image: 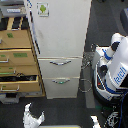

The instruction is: Opening the fridge

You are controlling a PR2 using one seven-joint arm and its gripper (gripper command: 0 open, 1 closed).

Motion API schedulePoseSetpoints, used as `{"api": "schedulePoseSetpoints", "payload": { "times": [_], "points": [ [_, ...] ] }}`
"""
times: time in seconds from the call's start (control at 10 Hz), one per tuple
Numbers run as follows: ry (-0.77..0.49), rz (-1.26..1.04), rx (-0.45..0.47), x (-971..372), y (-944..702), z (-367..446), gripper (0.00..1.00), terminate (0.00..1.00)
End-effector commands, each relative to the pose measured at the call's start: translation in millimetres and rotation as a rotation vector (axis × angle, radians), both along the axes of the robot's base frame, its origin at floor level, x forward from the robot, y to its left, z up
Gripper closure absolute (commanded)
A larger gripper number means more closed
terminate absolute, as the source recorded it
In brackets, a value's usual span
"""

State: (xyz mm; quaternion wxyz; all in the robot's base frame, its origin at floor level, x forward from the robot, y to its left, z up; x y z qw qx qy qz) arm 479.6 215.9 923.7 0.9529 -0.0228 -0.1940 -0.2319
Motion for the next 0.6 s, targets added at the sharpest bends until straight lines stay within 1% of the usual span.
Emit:
{"api": "schedulePoseSetpoints", "payload": {
  "times": [0.1,0.2,0.6],
  "points": [
    [0.326,0.619,0.185,183,123,43,0.0,0.0],
    [0.325,0.664,0.191,186,137,52,0.0,0.0],
    [0.291,0.674,0.212,226,149,76,0.0,0.0]
  ]
}}
